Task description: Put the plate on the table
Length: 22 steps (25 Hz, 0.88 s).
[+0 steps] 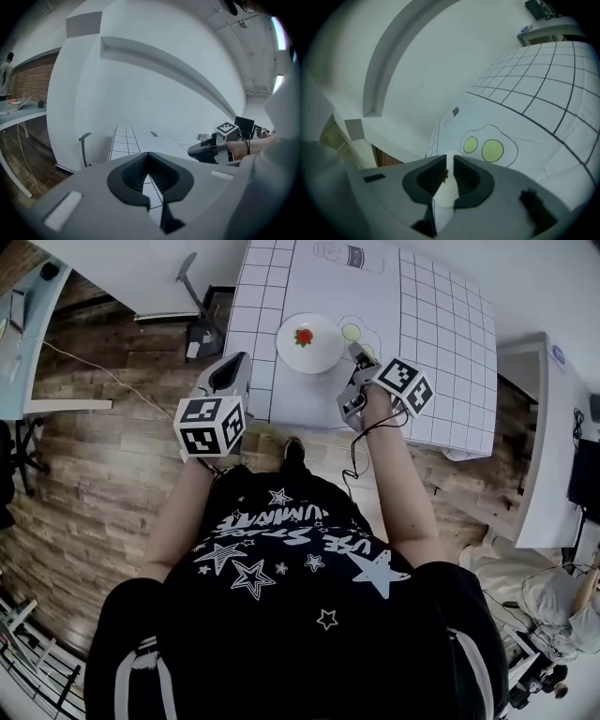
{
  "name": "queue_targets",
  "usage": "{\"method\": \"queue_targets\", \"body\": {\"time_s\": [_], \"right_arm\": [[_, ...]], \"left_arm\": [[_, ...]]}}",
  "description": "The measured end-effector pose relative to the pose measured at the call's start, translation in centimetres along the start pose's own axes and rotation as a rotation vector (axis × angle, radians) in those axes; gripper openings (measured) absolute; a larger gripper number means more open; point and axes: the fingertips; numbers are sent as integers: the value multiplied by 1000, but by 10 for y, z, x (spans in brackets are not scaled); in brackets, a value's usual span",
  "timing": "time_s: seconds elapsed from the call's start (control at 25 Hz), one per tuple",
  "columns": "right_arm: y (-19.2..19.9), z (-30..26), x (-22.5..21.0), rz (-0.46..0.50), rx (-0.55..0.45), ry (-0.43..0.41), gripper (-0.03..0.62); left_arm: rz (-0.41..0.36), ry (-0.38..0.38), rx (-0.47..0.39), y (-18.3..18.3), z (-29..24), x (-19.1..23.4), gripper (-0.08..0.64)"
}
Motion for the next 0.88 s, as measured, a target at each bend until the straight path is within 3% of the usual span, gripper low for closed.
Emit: {"method": "queue_targets", "body": {"time_s": [0.6,0.88], "right_arm": [[73,54,69,61,-105,6,25],[107,96,99,91,-183,21,20]], "left_arm": [[-3,199,-32,-30,52,27,9],[-28,316,-14,-26,87,30,9]]}}
Point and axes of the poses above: the fingertips, and each gripper's own axes: z backward along the fingers, x to its left, y out of its underside, and after that the axes turned 14 degrees about -x, right-handed
